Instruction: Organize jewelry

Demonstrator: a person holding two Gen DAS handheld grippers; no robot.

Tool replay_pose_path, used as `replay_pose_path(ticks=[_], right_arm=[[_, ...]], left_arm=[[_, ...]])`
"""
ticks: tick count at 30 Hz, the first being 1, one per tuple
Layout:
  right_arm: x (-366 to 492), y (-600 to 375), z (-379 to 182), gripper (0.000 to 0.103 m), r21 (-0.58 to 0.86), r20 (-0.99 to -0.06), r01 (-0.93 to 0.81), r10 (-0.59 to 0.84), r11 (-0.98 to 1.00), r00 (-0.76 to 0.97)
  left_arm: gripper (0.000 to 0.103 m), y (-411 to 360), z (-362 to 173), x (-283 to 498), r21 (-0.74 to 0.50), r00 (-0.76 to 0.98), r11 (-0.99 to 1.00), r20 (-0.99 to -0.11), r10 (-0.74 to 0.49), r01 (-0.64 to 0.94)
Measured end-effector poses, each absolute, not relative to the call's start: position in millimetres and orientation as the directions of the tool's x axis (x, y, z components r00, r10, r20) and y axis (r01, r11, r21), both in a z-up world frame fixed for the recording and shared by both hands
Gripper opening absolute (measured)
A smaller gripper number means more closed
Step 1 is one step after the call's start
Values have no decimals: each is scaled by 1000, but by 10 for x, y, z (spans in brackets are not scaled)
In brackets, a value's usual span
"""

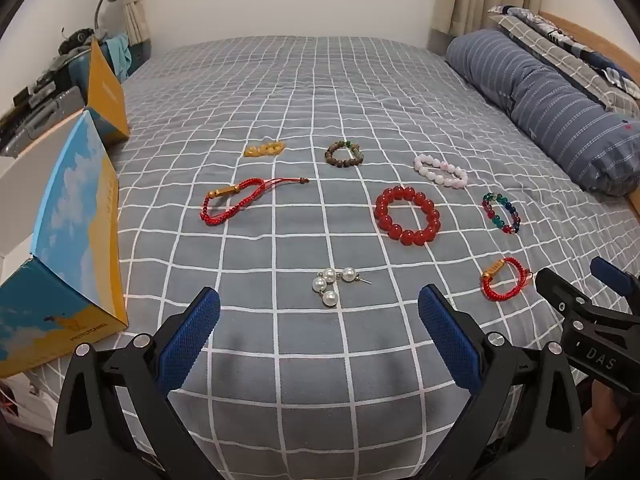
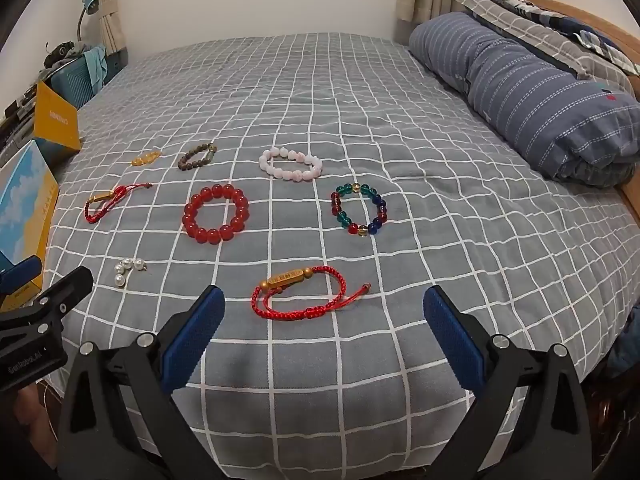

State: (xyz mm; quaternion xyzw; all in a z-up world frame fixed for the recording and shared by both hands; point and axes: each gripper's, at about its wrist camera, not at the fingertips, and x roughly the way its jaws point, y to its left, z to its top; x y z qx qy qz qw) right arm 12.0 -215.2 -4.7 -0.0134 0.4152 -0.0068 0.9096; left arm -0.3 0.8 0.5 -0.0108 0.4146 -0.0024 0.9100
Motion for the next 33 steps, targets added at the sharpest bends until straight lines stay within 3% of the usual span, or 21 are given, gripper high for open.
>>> replay_pose_path(ticks=[33], right_arm=[[131, -2102, -35, 96, -27, -743, -1, -19, 1000, 669]], left_arm=[[98, -29, 26, -25, 35, 674, 999, -737, 37, -16]])
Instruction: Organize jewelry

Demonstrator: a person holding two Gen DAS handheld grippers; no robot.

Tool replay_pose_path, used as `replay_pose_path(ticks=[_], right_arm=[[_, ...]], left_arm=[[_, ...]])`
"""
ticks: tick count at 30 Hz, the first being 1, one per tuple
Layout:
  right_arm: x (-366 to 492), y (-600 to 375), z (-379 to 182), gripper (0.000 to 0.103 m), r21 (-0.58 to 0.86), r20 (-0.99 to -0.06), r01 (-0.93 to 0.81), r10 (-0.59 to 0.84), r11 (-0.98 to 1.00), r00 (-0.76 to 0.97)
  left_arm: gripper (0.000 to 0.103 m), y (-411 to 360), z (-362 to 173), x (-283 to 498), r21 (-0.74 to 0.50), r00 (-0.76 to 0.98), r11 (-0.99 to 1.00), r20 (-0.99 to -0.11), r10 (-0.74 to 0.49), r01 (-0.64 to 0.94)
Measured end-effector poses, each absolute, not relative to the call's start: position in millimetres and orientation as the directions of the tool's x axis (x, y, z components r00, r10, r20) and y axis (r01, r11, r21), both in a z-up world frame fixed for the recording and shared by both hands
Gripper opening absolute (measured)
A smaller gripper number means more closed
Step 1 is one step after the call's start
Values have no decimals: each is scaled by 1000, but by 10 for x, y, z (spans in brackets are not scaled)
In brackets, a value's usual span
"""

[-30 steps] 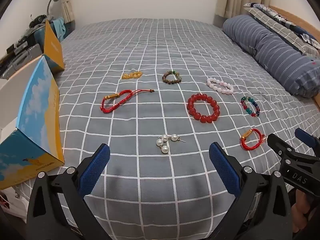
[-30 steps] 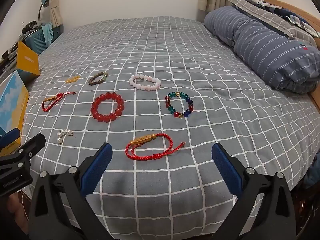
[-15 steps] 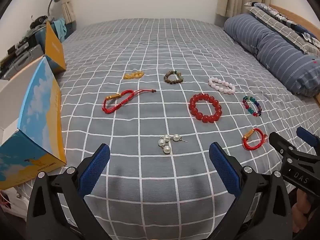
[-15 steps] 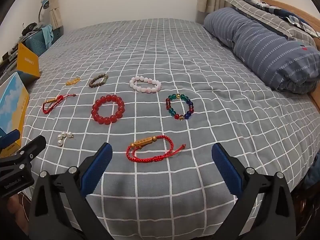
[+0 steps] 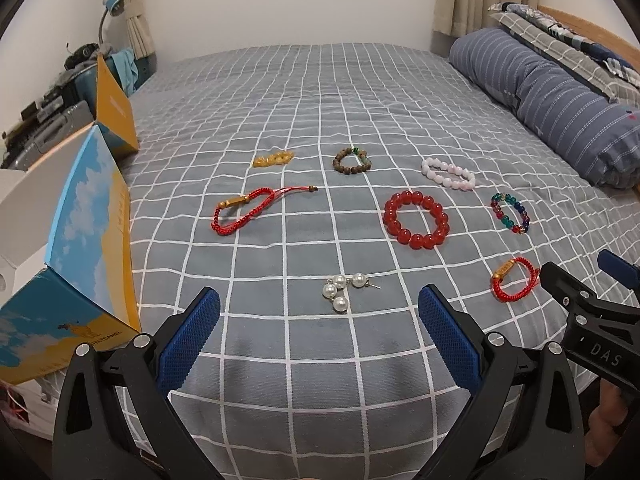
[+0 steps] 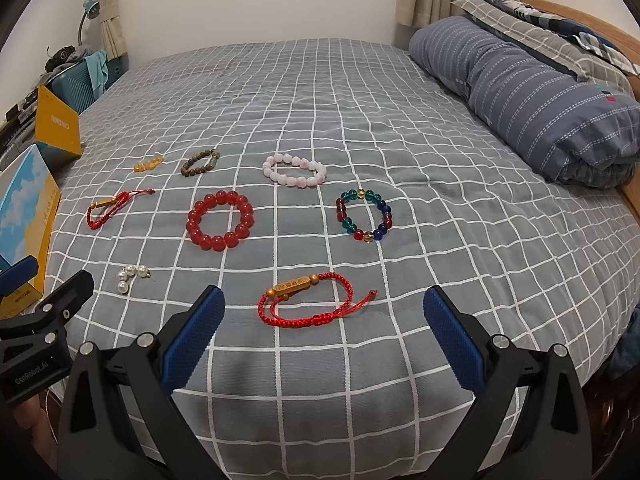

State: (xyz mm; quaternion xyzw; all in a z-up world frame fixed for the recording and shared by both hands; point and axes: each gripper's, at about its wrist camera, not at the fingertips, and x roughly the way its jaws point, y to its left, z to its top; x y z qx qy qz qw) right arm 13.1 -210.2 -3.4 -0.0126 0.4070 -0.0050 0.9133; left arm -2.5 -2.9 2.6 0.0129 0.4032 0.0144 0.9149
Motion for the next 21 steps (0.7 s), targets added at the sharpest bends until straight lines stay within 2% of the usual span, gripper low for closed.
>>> replay_pose_path(ticks=[21], right_arm=[[112, -2149, -25, 96, -14, -741, 15, -20, 1000, 671]], left_arm=[[98, 3, 27, -40, 17, 673, 1000, -739, 26, -21]])
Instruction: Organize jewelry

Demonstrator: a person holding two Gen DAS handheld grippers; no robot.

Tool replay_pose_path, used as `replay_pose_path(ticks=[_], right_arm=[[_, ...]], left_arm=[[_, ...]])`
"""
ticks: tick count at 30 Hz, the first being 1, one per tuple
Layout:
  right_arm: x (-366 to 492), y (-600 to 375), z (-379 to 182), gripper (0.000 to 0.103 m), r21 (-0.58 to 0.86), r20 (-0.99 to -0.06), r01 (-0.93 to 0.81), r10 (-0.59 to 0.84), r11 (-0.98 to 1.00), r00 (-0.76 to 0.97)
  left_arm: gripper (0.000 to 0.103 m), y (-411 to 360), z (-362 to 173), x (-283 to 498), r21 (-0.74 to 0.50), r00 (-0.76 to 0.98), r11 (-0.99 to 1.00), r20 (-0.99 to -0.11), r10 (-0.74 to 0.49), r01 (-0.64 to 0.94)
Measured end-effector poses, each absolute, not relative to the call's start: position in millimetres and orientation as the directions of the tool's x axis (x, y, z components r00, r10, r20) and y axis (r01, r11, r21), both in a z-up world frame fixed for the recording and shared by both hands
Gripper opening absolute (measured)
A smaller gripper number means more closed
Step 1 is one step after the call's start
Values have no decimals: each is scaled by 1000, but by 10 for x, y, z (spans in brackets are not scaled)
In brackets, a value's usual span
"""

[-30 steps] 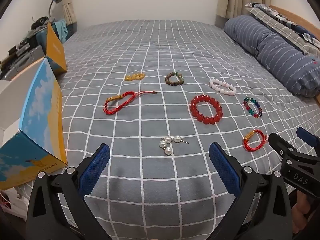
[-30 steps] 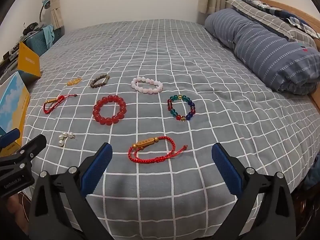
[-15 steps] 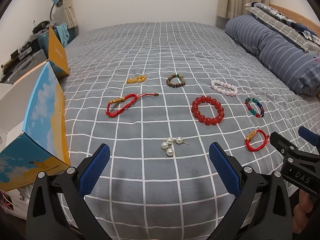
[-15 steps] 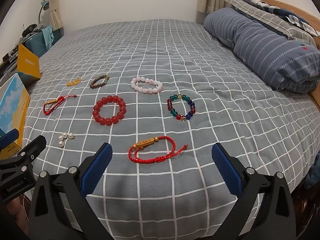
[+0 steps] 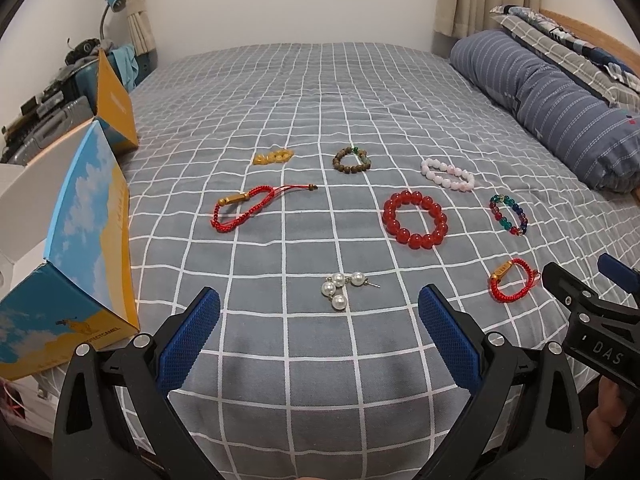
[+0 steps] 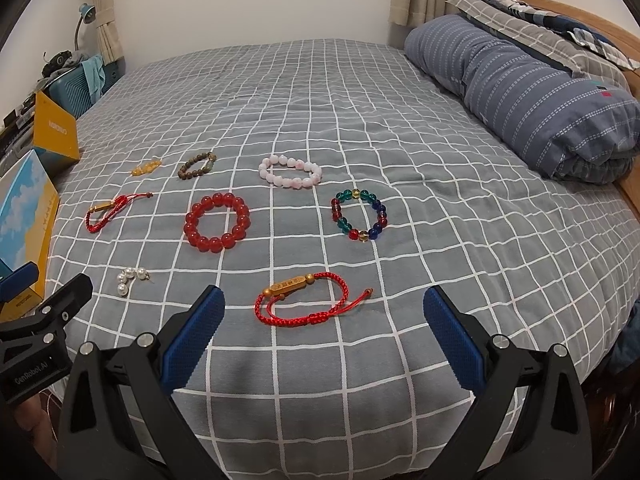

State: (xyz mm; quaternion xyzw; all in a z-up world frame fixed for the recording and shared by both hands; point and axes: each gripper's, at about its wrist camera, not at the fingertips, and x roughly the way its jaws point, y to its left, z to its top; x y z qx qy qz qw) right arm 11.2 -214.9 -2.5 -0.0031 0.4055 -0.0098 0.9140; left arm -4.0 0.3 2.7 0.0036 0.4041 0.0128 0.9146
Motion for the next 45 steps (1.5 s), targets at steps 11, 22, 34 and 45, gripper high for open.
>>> replay_pose_path(ticks=[11, 22, 34, 45], right_arm=[[107, -2145, -21, 96, -13, -740, 14, -19, 1000, 672], [108, -2144, -22, 96, -14, -740, 14, -20, 1000, 672], [105, -2149, -23, 96, -19, -740, 16, -24, 1000, 672], [98, -2163, -19, 96, -23, -739, 15, -27, 1000, 673]], left_arm=[[98, -12, 36, -56, 18, 676, 1000, -737, 25, -17], [98, -18, 41, -55, 18, 675, 1000, -737, 25, -17], [98, -7, 56, -45, 13, 674, 1000, -738, 20, -15], [98, -44, 54, -64, 16, 676, 1000, -736, 20, -12]])
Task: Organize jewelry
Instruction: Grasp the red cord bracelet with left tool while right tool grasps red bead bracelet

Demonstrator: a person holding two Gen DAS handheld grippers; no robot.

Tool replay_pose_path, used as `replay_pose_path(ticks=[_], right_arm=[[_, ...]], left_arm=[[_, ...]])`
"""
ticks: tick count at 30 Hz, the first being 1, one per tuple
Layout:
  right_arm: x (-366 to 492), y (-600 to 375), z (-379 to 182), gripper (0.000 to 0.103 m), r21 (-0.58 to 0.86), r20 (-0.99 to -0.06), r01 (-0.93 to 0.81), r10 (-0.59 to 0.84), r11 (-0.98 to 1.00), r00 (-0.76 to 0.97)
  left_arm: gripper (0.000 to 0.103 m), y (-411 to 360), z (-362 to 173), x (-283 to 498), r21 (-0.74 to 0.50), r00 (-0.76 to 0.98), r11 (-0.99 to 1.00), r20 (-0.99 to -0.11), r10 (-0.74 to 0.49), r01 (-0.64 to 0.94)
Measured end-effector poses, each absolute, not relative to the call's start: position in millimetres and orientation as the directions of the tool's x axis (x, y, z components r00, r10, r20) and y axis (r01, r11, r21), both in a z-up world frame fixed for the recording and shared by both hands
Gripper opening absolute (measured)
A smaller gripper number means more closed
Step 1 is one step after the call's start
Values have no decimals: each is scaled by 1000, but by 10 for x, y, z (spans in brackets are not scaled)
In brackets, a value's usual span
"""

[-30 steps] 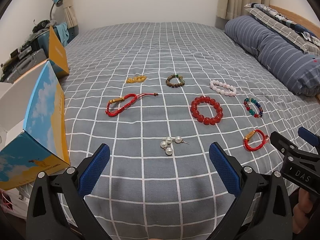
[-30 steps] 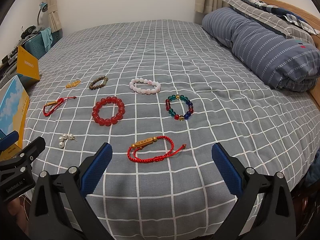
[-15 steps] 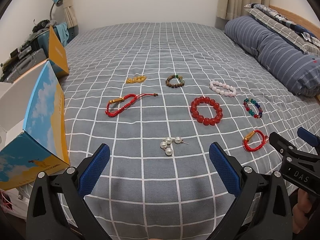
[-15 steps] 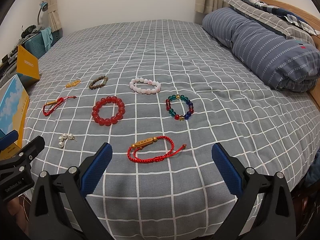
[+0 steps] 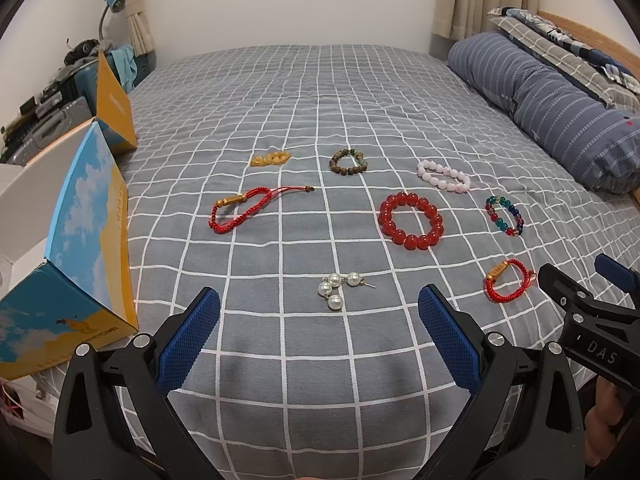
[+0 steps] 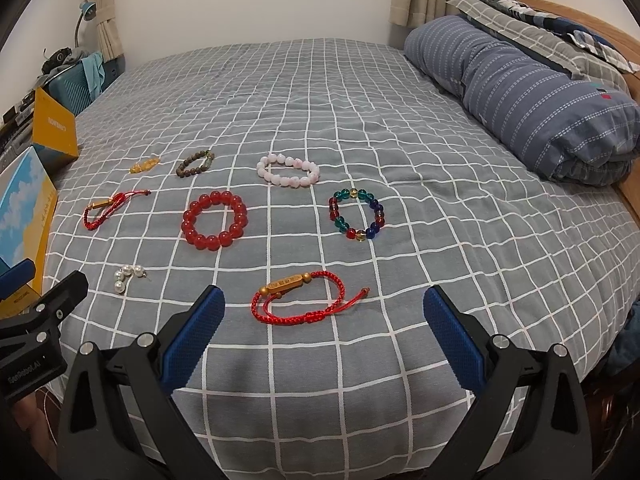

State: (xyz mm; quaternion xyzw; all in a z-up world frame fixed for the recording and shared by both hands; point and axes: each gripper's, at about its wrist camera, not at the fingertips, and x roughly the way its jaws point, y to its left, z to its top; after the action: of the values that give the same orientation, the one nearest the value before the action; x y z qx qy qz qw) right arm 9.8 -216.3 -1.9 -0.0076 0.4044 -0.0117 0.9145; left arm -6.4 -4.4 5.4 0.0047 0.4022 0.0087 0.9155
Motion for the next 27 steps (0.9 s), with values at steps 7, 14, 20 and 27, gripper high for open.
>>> replay_pose_path(ticks=[7, 14, 20, 27], right_arm=[[44, -2163, 245, 96, -9, -711, -4, -3, 1000, 703], [203, -1977, 526, 96, -19, -714, -47, 19, 999, 700], [506, -1776, 612, 96, -13, -753, -88, 48, 996, 656], [978, -1530, 376, 96, -12, -801, -118, 61, 993, 596]], left_arm=[[98, 7, 233, -66, 23, 694, 1000, -719, 29, -17], [98, 201, 583, 103, 52, 732, 996, -675, 89, -73], [98, 427, 646, 453, 23, 709, 996, -700, 79, -88], [98, 596, 506, 871, 14, 669, 996, -740, 72, -92]])
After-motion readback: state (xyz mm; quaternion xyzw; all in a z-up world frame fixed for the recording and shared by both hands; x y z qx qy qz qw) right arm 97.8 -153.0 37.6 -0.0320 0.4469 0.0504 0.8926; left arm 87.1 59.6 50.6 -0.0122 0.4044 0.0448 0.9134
